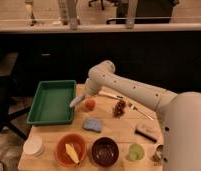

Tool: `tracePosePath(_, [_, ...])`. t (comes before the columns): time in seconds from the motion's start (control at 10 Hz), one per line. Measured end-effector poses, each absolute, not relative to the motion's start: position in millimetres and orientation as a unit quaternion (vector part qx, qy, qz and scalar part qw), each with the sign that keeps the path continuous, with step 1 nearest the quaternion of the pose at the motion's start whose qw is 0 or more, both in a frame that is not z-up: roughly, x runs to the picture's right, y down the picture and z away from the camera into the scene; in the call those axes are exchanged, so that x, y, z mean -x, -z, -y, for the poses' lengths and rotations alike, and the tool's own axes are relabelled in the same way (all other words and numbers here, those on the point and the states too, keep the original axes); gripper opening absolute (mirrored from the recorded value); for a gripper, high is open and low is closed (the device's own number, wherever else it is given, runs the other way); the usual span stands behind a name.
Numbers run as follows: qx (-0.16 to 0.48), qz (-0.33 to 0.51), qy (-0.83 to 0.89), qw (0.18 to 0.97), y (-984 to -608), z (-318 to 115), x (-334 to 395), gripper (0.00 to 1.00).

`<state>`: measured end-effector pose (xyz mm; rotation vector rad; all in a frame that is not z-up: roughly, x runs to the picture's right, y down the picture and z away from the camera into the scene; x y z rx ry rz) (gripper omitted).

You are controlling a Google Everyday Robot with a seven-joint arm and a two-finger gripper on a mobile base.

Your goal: Place towel in tray

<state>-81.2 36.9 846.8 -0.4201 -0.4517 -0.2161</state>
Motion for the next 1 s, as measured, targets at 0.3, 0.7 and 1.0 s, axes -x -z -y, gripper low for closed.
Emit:
tracePosePath(0.3, [0.208,0.247,0.142,0.936,-840.4,-39.0,118.1,0.0])
tracePosePath(0.7, [0.227,0.26,0.165,0.924,-854.1,-58.2,155.4,0.0])
tracePosePath(1.0, [0.24,0.265,0.165,0.919,-866.5,-71.5,165.4,0.0])
